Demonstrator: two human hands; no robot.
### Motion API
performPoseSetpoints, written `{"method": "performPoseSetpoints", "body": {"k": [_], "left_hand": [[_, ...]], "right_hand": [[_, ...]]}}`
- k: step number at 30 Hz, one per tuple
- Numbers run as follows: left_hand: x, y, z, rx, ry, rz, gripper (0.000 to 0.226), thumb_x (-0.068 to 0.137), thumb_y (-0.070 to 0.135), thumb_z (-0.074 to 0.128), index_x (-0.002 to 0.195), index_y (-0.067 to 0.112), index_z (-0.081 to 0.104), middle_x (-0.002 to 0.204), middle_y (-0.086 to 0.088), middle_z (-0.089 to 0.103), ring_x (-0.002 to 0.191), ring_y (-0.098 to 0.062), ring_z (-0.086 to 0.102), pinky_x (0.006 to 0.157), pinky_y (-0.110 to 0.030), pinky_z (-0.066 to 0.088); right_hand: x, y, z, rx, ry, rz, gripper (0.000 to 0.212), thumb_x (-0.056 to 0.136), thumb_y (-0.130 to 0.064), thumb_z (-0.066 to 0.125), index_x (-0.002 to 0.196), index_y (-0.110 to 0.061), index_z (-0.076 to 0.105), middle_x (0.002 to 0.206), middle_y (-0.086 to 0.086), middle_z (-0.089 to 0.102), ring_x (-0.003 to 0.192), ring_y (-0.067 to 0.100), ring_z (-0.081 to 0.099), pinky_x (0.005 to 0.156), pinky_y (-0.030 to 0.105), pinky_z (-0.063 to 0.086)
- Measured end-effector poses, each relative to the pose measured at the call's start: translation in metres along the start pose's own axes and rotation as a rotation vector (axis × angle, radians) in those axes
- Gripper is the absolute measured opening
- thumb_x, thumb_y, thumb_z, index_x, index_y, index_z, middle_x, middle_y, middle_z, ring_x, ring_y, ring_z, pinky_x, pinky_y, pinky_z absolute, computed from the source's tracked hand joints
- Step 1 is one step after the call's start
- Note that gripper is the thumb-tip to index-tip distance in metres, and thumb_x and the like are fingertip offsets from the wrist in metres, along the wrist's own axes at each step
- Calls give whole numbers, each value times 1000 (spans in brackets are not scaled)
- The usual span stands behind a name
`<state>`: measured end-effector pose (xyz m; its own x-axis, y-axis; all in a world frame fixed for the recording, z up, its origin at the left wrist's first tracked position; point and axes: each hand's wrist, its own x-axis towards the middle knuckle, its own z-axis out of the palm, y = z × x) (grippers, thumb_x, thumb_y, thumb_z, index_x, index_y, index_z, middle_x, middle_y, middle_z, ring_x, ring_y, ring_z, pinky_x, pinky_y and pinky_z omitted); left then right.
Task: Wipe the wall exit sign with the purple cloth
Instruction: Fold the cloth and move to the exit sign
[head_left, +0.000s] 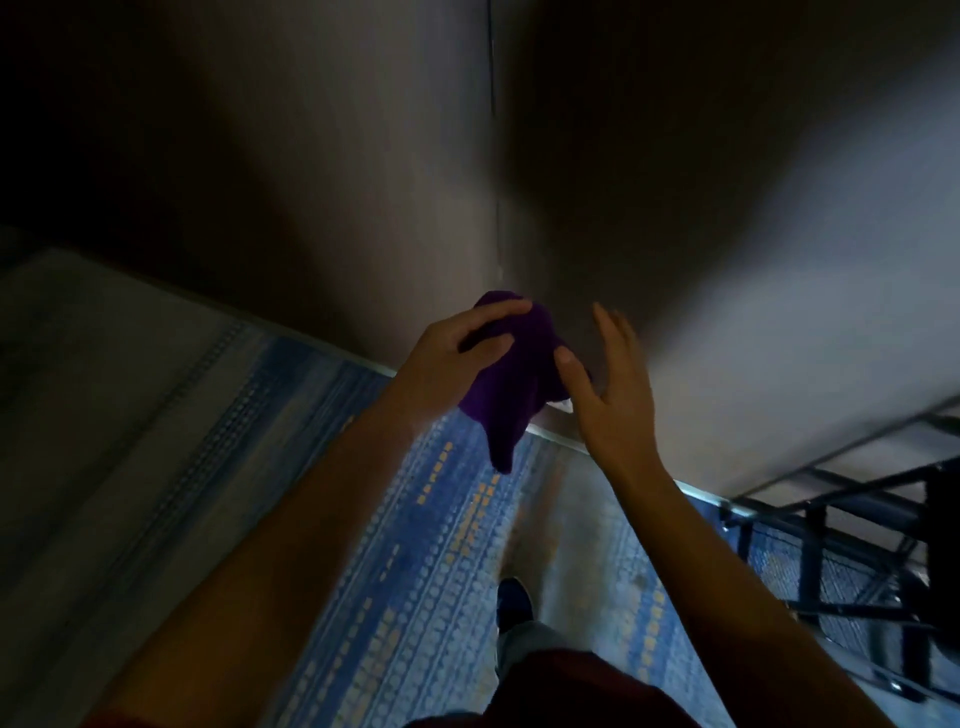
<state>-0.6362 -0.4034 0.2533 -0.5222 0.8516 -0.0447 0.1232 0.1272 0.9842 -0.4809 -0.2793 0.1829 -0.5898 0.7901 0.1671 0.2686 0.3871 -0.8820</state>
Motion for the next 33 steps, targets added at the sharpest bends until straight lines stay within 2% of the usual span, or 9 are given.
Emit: {"method": "performPoseSetpoints", "body": {"k": [4,8,12,14,17,19,24,29,33], "left_hand": [[45,8,-40,-21,-77,-13,42,99,12,63,131,39,67,125,12,74,118,-8,69,98,-24,55],[77,9,-72,-121,-154,-36,49,97,13,65,130,49,65,127,10,73,118,-11,69,91,-22,57],[106,-3,-105,-234,-230,-86,43,97,18,64,130,45,67,136,12,68,126,-11,65,98,-27,56],[121,-12,-121,-295,-291,-111,38,96,18,62,124,41,73,135,10,69,127,-12,64,100,-27,55],[142,-24,-143,-353,-379,-136,34,94,15,61,116,35,78,131,5,72,122,-13,67,95,-23,55],[152,-33,-157,-345,-464,-149,35,93,14,60,114,34,79,127,4,74,118,-13,69,95,-23,55],[168,-33,-200,-319,-619,-146,25,96,30,61,111,36,80,123,10,75,112,-6,71,88,-20,57],[187,-38,-215,-479,-661,-171,28,93,13,62,109,28,81,118,7,77,109,-6,72,88,-20,56],[212,-52,-203,-476,-784,-187,34,93,6,63,114,27,79,124,5,75,116,-11,70,92,-23,57]], "right_hand": [[47,-18,28,4,-99,-32,82,89,-78,49,159,-41,27,169,-7,28,154,7,24,117,27,24],[69,-29,52,131,-127,19,80,89,-70,56,159,-40,29,165,-10,33,150,6,33,119,27,31],[77,-45,76,255,-171,79,65,95,-49,68,151,-47,35,135,-44,52,123,-17,54,95,5,46],[79,-51,91,274,-178,127,65,95,-37,73,146,-53,36,127,-49,55,117,-18,58,88,4,49],[77,-59,116,309,-80,170,75,89,-46,77,152,-50,37,132,-41,58,118,-9,63,89,16,56],[74,-63,136,310,-4,193,81,85,-51,79,155,-46,36,140,-26,60,121,0,65,94,28,59],[65,-85,190,489,166,297,73,90,-29,81,152,-41,45,134,-13,68,118,9,69,88,26,60],[62,-107,227,637,390,347,64,86,-26,78,146,-24,56,141,-3,66,133,19,60,112,43,49],[64,-103,242,847,483,398,75,82,-32,81,150,-26,51,150,1,59,140,22,54,118,45,41]]}}
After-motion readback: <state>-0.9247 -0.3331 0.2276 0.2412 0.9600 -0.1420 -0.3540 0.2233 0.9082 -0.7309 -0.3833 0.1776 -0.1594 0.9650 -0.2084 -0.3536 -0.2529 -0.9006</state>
